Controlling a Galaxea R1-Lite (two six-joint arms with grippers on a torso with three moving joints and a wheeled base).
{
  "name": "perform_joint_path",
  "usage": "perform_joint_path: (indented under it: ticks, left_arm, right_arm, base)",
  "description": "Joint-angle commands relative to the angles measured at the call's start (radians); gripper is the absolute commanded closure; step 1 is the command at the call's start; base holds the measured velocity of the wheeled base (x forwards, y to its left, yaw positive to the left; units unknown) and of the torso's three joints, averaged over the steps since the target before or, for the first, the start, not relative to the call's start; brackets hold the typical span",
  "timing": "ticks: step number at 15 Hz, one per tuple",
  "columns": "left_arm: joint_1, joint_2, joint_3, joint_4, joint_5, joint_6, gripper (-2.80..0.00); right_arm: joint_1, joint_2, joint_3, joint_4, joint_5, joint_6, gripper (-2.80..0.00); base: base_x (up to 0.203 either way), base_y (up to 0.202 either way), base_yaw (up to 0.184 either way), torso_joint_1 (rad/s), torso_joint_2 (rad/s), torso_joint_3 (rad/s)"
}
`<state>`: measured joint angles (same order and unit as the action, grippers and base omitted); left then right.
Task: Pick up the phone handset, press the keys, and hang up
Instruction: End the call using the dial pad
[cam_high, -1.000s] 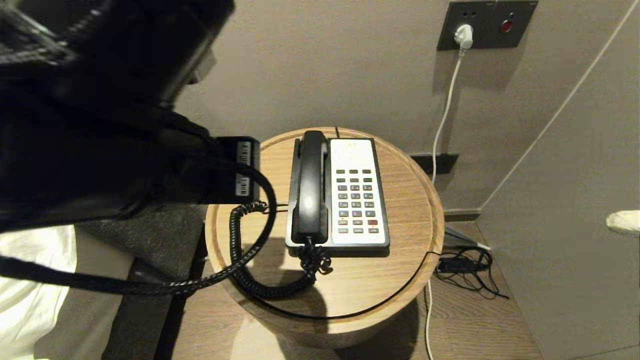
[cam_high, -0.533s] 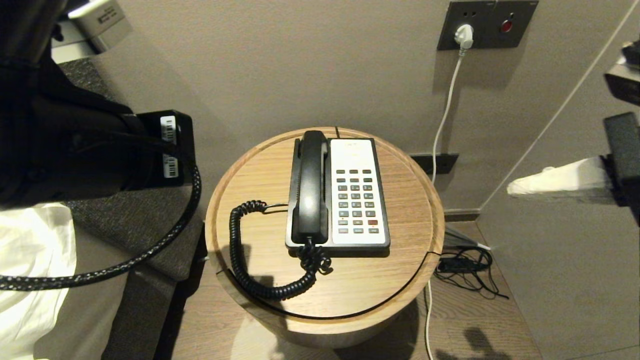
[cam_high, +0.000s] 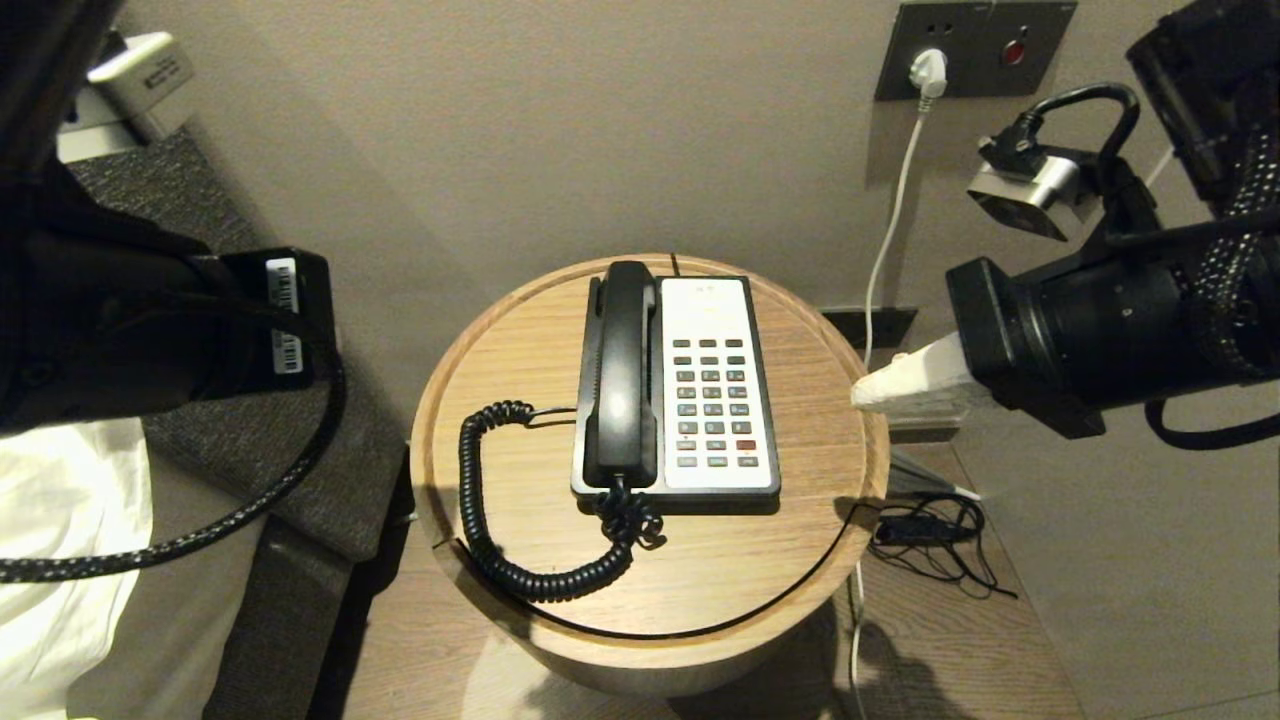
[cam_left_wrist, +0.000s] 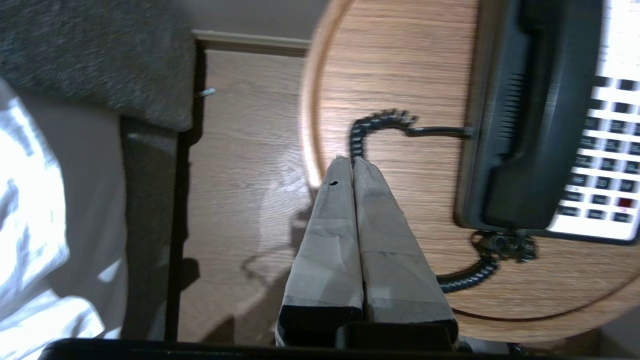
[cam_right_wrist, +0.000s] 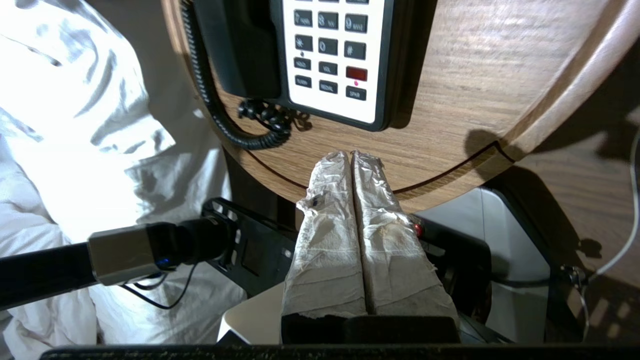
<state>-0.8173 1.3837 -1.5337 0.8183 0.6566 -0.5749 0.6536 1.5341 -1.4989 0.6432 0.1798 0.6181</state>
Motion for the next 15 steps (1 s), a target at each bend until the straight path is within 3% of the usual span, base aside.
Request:
perform_joint_path:
  ticks: [1, 15]
  left_arm:
    - [0.035, -0.045, 0.035, 0.005, -0.005, -0.002, 0.00]
    - [0.067, -0.071, 0.046, 0.000, -0.020, 0.009, 0.00]
  right_arm:
    - [0.003, 0.032, 0.005, 0.002, 0.002, 0.005, 0.00]
    - [0.034, 0.221, -0.073, -0.007, 0.007, -0.012, 0.00]
  base:
    - [0.000, 0.000, 0.000, 0.000, 0.00, 0.000]
    - [0.000, 0.000, 0.000, 0.000, 0.00, 0.000]
